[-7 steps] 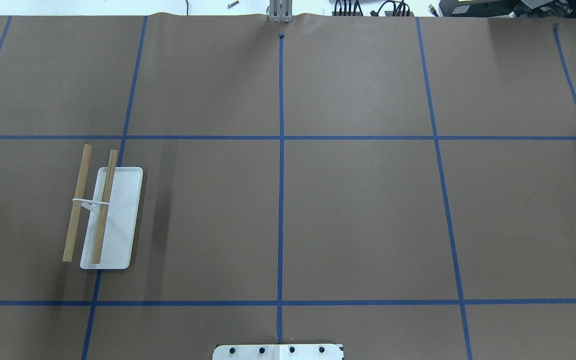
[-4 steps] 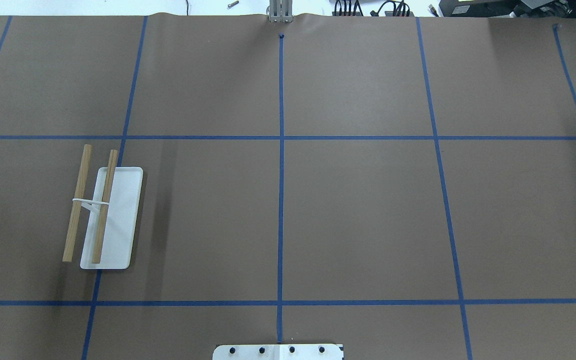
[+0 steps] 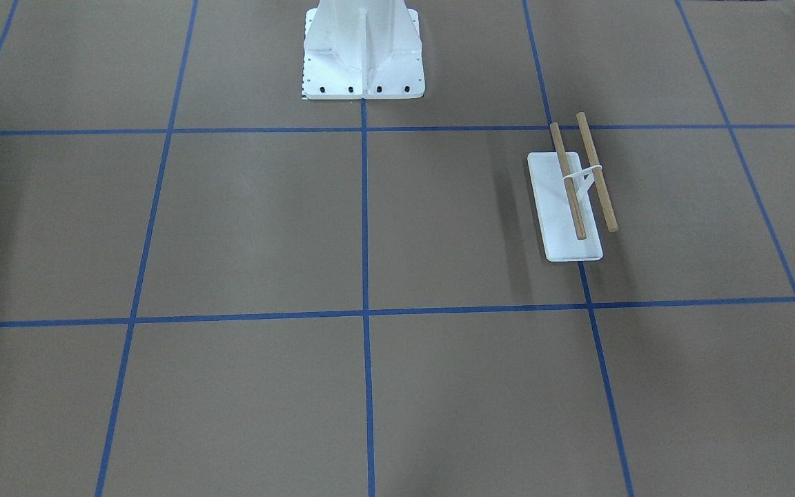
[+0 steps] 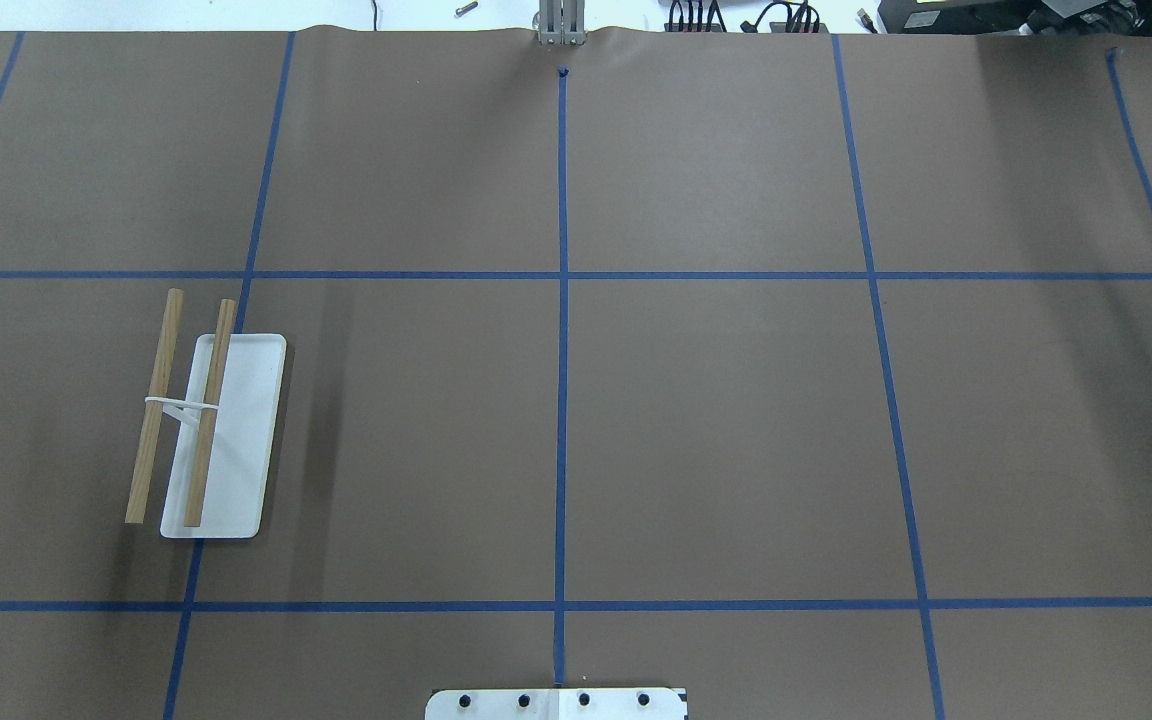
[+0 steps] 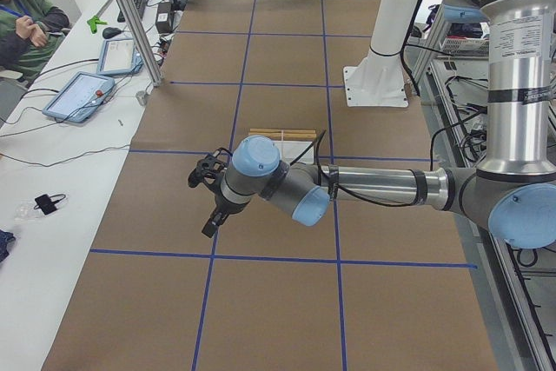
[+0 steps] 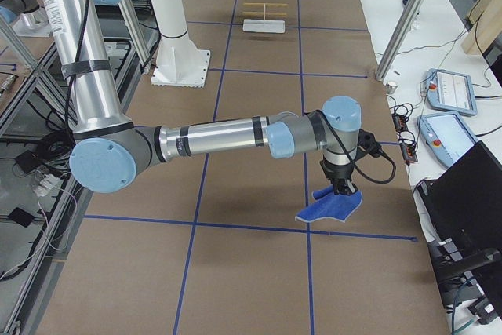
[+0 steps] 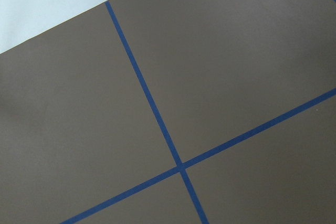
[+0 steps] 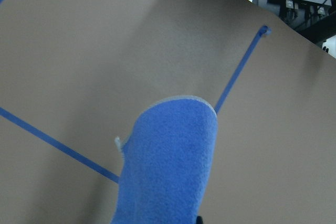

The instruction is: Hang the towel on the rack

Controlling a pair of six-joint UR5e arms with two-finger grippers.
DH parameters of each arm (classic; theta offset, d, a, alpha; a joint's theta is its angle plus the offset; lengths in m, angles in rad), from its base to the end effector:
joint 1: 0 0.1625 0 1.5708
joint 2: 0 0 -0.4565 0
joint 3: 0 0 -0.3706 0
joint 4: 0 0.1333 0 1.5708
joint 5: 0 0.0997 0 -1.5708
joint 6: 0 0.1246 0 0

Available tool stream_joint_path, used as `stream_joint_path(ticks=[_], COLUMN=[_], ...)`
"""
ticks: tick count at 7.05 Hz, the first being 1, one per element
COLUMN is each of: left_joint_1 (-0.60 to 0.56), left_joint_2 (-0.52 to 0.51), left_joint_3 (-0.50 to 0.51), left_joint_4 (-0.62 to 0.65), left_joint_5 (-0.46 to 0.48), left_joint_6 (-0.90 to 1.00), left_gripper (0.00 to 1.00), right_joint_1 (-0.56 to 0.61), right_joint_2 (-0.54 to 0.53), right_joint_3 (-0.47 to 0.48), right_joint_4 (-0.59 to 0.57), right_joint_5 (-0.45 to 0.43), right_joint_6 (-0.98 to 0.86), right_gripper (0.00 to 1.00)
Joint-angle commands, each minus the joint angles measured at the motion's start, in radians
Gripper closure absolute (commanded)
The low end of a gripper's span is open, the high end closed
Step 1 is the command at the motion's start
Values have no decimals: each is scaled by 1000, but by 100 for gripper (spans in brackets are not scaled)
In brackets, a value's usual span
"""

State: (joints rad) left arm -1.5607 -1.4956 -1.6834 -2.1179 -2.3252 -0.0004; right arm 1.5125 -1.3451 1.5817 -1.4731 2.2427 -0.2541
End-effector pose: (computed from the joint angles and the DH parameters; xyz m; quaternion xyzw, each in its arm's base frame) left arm -0.0432 -0.4698 0.6246 0.2660 0.3541 0.1104 0.8898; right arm 0.0214 -0.5909 0.5800 0.1881 -0.3082 -0.1990 0.9111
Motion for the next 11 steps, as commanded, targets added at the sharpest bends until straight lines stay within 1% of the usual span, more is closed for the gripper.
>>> stream_joint_path(ticks=[1,3,4,5,6,7,8,9,10,11], left_joint_1=[5,51,97,138,177,244,298,359,425,514], left_joint_2=[-47,-119,-144,-164,-195,-237,-279,-323,-378,-431], left_joint_3=[-9,-38,-76,-100,-119,-139,-136,-130,-127,-128], left_joint_4=[-2,-2,-1,1,1,1,2,3,3,3], left_joint_5=[-55,-150,-152,-152,-151,-143,-140,-138,-111,-26], left_joint_6=[-123,-295,-390,-467,-589,-721,-807,-911,-1053,-1207], left_gripper=[2,2,2,2,2,2,2,2,2,2], right_joint_1=[-144,-286,-355,-468,-562,-639,-703,-774,-814,-868], right_joint_2=[23,66,76,89,122,185,226,263,271,290], right_joint_3=[159,309,372,430,457,460,469,486,506,503], right_joint_4=[-3,5,5,4,4,-1,2,2,-1,2], right_joint_5=[15,3,-47,-164,-269,-322,-406,-467,-506,-559], right_joint_6=[271,544,594,599,625,631,648,651,661,659], right_gripper=[100,100,100,100,100,100,100,100,100,100])
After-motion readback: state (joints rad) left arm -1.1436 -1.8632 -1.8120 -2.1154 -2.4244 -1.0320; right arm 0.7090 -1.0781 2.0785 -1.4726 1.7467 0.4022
